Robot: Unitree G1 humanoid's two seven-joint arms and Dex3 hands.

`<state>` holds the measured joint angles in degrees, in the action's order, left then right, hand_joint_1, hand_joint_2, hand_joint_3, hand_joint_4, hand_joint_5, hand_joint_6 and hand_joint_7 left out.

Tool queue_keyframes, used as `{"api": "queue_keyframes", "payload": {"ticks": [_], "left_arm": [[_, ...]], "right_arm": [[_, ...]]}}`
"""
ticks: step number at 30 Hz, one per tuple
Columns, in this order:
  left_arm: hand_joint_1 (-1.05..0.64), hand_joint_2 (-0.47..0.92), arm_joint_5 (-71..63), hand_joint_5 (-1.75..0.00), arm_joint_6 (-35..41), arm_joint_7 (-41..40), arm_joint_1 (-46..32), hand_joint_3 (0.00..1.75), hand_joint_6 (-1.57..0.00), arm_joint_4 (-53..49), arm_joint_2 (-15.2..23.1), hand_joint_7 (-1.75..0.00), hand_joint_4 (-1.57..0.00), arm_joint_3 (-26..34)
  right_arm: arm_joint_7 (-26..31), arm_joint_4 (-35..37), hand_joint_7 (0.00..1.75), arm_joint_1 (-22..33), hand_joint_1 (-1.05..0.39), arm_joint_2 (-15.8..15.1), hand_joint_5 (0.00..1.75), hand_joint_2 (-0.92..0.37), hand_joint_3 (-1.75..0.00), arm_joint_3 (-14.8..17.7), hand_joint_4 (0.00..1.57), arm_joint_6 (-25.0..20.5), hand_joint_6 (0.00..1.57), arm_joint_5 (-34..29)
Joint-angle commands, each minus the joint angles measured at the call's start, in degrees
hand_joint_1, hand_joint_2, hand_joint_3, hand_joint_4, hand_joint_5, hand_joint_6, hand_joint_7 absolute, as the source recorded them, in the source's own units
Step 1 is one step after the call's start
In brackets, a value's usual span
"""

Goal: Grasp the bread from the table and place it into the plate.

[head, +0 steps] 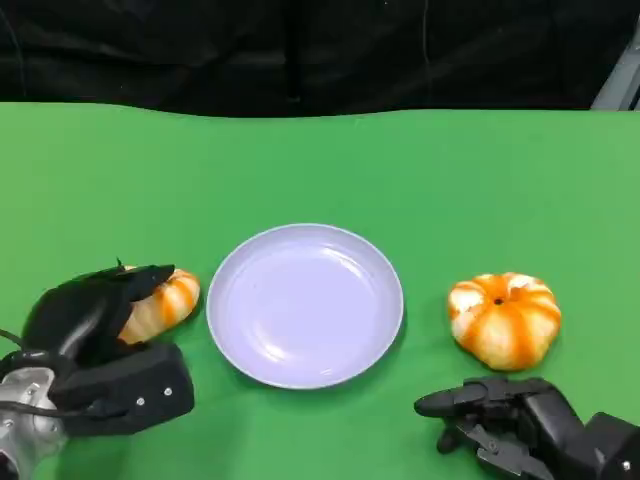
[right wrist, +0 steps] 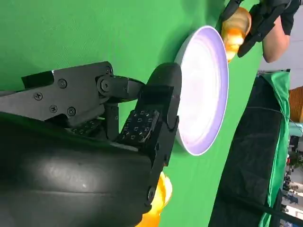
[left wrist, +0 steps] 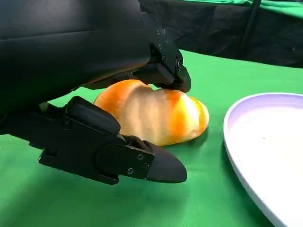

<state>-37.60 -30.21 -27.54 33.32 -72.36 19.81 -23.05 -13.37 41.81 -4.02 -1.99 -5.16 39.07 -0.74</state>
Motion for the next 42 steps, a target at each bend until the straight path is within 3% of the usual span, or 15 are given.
{"api": "queue_keyframes", "payload": {"ticks": [1, 10, 24, 28, 30, 31, 32, 33, 34, 35, 36, 37, 40, 42], "left_arm": [[-0.65, 0.92, 0.20, -0.01, 1.48, 1.05, 0.36, 0.20, -0.44, -1.13, 0.13, 0.00, -0.46, -0.52], [-0.21, 0.92, 0.89, -0.01, 2.29, 1.94, 0.55, 0.07, -0.45, -1.20, 0.25, -0.01, -0.51, -0.60], [-0.06, 0.92, 1.23, -0.01, 3.26, 2.23, 0.64, 0.19, -0.52, -1.24, 0.54, -0.02, -0.54, -1.29], [-0.07, 0.92, 1.82, -0.06, 3.82, 1.53, 0.61, 0.17, -0.69, -1.15, 0.24, -0.07, -0.69, -0.79], [-0.06, 0.92, 2.39, -0.09, 3.85, 0.98, 0.57, 0.14, -0.90, -1.20, 0.05, -0.08, -0.89, -0.35], [-0.07, 0.92, 2.57, -0.21, 3.89, 0.57, 0.55, 0.15, -1.09, -1.24, -0.03, -0.09, -1.04, -0.24], [-0.07, 0.92, 2.65, -0.49, 3.91, 0.34, 0.54, 0.16, -1.19, -1.27, -0.07, -0.08, -1.01, -0.17], [-0.06, 0.92, 2.71, -0.72, 3.86, -0.49, 0.46, 0.17, -1.25, -1.33, -0.18, -0.06, -0.95, -0.02], [-0.06, 0.92, 2.88, -1.20, 3.80, -0.99, 0.39, 0.15, -1.29, -1.40, -0.30, -0.13, -0.77, 0.22], [-0.06, 0.92, 2.99, -1.41, 3.75, -1.29, 0.34, 0.15, -1.17, -1.46, -0.38, -0.41, -0.68, 0.39], [-0.06, 0.92, 3.07, -1.55, 3.71, -1.45, 0.32, 0.14, -0.98, -1.50, -0.43, -0.79, -0.62, 0.49], [-0.06, 0.92, 3.10, -1.59, 3.70, -1.47, 0.32, 0.14, -0.91, -1.53, -0.45, -0.93, -0.60, 0.53], [-0.07, 0.92, 3.07, -1.65, 3.73, -2.66, 0.30, 0.14, -0.83, -1.53, -0.52, -1.11, -0.58, 0.54], [-0.07, 0.90, 2.71, -1.73, 3.89, -4.83, 0.27, 0.10, -0.71, -1.50, -0.62, -1.36, -0.56, 0.36]], "right_arm": [[-0.23, 0.12, 0.08, 1.07, -0.07, -0.46, 1.14, -0.92, -0.37, 0.17, 0.81, -0.79, 1.22, -0.20], [-0.28, 0.08, 0.08, 1.13, -0.06, -0.51, 1.15, -0.92, -0.39, 0.16, 0.81, -0.65, 1.22, -0.28], [-0.19, 0.39, 0.09, 1.00, -0.05, -0.56, 1.15, -0.92, -0.39, 0.18, 0.80, -0.27, 1.22, -0.36], [-0.39, 0.28, 0.09, 1.00, -0.05, -0.58, 1.16, -0.92, -0.39, 0.22, 0.81, -0.41, 1.22, -0.15], [-0.70, 0.34, 0.09, 1.02, -0.05, -0.48, 1.16, -0.92, -0.39, 0.28, 0.80, -0.51, 1.22, 0.18], [-0.84, 0.37, 0.09, 1.01, -0.05, -0.43, 1.16, -0.92, -0.39, 0.32, 0.80, -0.59, 1.22, 0.33], [-0.93, 0.39, 0.08, 1.00, -0.05, -0.39, 1.15, -0.92, -0.39, 0.35, 0.80, -0.64, 1.22, 0.40], [-0.74, 0.39, 0.08, 0.97, -0.05, -0.41, 1.15, -0.92, -0.40, 0.32, 0.80, -0.61, 1.22, 0.16], [-0.59, 0.39, 0.08, 0.96, -0.05, -0.42, 1.15, -0.92, -0.40, 0.31, 0.80, -0.59, 1.22, -0.01], [-0.50, 0.38, 0.08, 0.95, -0.05, -0.42, 1.15, -0.92, -0.40, 0.29, 0.80, -0.58, 1.22, -0.11], [-0.46, 0.38, 0.09, 0.95, -0.05, -0.42, 1.16, -0.92, -0.40, 0.29, 0.81, -0.58, 1.22, -0.16], [-0.46, 0.38, 0.09, 0.95, -0.05, -0.41, 1.16, -0.92, -0.40, 0.29, 0.81, -0.58, 1.22, -0.15], [-0.51, 0.38, 0.09, 0.94, -0.05, -0.35, 1.16, -0.92, -0.40, 0.28, 0.80, -0.65, 1.22, -0.11], [-0.42, 0.31, 0.08, 0.94, -0.05, -0.31, 1.16, -0.92, -0.40, 0.23, 0.80, -0.77, 1.21, -0.20]]}}
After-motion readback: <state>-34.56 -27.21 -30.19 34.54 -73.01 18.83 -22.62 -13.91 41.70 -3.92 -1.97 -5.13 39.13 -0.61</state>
